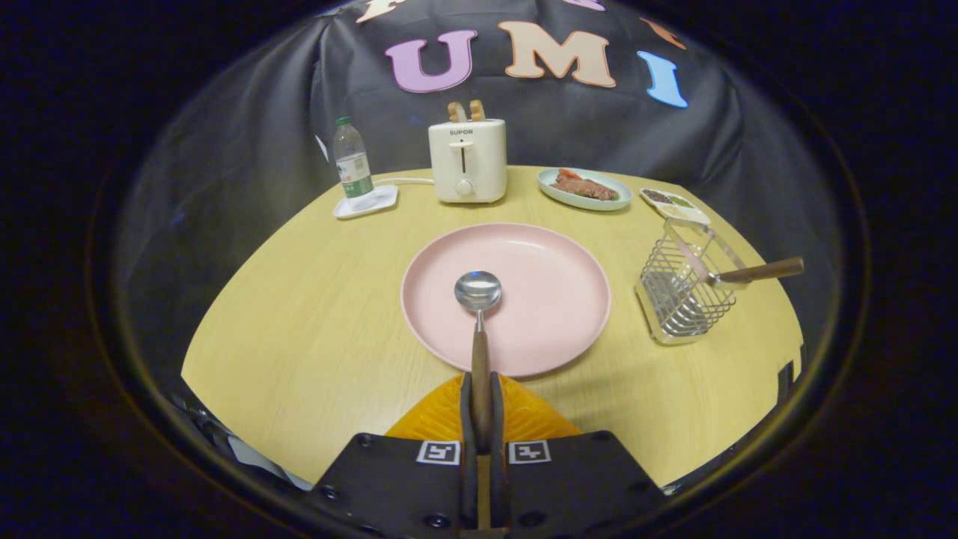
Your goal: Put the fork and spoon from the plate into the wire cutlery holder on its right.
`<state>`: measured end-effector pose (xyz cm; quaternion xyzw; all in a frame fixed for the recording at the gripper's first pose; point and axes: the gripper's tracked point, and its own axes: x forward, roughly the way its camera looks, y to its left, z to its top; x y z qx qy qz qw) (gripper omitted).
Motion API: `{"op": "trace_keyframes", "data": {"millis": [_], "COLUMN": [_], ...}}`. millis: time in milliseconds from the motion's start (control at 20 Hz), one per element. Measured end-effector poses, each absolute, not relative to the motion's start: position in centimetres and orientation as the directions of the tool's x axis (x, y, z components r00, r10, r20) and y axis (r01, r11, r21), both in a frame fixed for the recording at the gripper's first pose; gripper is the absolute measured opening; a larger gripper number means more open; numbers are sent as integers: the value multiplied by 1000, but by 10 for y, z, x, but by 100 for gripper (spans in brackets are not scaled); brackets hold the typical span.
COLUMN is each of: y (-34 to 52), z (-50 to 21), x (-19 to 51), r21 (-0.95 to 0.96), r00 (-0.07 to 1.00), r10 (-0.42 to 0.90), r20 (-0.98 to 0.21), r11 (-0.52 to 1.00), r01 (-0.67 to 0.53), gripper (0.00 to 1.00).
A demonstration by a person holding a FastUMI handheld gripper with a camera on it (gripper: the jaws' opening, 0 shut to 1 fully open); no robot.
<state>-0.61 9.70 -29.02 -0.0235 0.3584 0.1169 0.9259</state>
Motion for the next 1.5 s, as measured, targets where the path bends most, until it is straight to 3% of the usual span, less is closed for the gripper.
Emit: {"op": "trace_keyframes", "data": {"millis": [500, 900, 1500], "y": [46, -55, -107], "z": [-219, -177, -184], "x": [1, 8, 30], "r21": [110, 81, 31], "r00": [699, 656, 457], "r10": [257, 186, 104], "r20": [-667, -732, -883], "r11": [962, 979, 986], "r01": [-249, -187, -163], "gripper": [9, 9, 9]}}
